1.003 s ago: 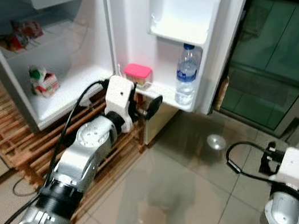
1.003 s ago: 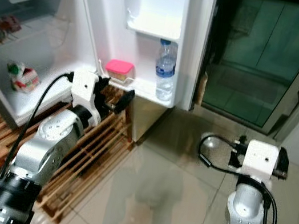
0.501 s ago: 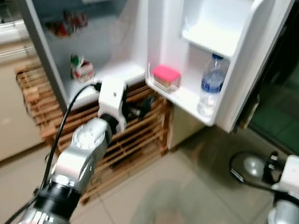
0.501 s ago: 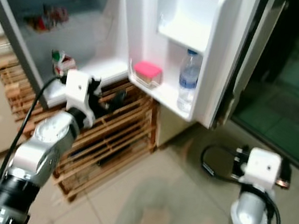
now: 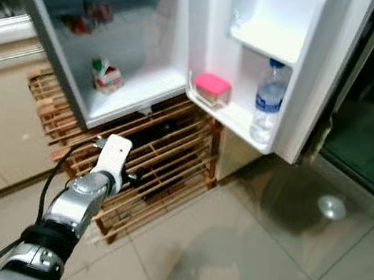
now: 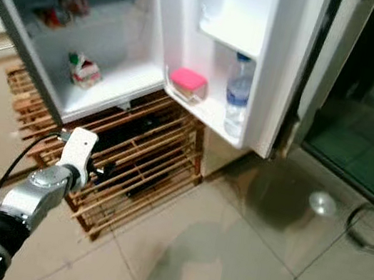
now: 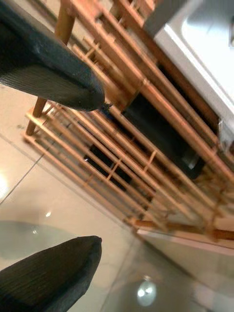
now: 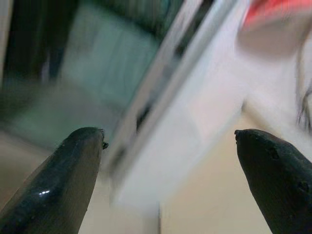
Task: Restocking fridge
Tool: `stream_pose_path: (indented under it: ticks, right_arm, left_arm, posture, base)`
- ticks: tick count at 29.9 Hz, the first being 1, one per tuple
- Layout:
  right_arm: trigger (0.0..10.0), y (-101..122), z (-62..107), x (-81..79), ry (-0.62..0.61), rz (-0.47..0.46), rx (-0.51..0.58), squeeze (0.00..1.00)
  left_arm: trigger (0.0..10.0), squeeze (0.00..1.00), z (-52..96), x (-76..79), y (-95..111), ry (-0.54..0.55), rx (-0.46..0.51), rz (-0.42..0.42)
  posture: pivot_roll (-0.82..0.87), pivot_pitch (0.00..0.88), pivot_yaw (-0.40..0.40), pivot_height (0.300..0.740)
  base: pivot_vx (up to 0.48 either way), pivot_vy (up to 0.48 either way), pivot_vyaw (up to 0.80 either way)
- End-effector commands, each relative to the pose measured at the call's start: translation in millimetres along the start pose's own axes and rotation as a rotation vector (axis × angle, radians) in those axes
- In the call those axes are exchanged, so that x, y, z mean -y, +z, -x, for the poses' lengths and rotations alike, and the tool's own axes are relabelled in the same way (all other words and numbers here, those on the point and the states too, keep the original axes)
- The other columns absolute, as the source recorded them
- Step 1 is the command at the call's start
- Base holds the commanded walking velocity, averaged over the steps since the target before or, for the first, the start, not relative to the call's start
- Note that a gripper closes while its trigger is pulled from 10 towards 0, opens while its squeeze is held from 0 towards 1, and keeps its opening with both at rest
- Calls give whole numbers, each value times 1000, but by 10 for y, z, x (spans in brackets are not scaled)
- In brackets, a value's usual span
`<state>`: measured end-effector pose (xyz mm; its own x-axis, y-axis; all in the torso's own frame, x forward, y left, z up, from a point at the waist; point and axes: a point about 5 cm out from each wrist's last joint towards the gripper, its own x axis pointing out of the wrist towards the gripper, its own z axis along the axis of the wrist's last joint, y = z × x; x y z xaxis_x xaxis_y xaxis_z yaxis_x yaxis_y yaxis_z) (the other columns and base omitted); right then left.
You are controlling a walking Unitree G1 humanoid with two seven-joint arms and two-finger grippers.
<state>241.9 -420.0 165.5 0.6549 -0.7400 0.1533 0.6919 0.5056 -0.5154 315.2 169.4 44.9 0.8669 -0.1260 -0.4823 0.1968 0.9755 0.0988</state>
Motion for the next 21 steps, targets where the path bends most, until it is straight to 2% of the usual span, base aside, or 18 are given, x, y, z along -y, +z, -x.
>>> stream_pose_path:
  ticks: [1,5,8,11,13,14,15,17,20,21]
  right_arm:
    - [10000,120,-68,-6,26,-61,52,39]
    - [10000,410,-151,-84,80,-107,150,39]
    - [10000,797,-247,-275,174,-191,252,43]
    - [10000,909,-268,-346,216,-230,271,43]
    - [10000,1085,-292,-434,273,-258,311,43]
    - [10000,1320,-286,-474,318,-307,380,43]
    - [10000,1320,-286,-474,318,-307,380,43]
    - [10000,1507,-154,-523,370,-374,476,39]
    - [10000,1460,31,-580,359,-394,502,35]
    - [10000,1460,31,-580,359,-394,502,35]
  left_arm:
    - [10000,0,-9,16,63,-17,33,-31]
    - [10000,0,5,36,86,-24,62,-45]
    - [10000,0,71,33,102,-38,112,-114]
    - [10000,0,97,9,93,-39,119,-129]
    - [10000,0,113,-3,96,-43,126,-148]
    - [10000,0,137,11,156,-56,170,-148]
    - [10000,0,137,11,156,-56,170,-148]
    - [10000,0,198,32,293,-61,270,-125]
    - [10000,0,278,65,440,-62,382,-36]
    - [10000,0,278,65,440,-62,382,-36]
  posture:
    - [-183,0,130,740]
    - [-163,0,133,740]
    - [-132,3,144,740]
    - [-121,9,150,740]
    - [-110,12,152,740]
    - [-93,8,138,740]
    - [-93,8,138,740]
    - [-83,0,116,740]
    - [-116,0,116,740]
    - [-116,0,116,740]
  base:
    - [0,0,0]
    - [0,0,0]
    - [0,0,0]
    - [0,0,0]
    - [0,0,0]
    - [0,0,0]
    - [0,0,0]
    - [0,0,0]
    - [0,0,0]
    - [0,0,0]
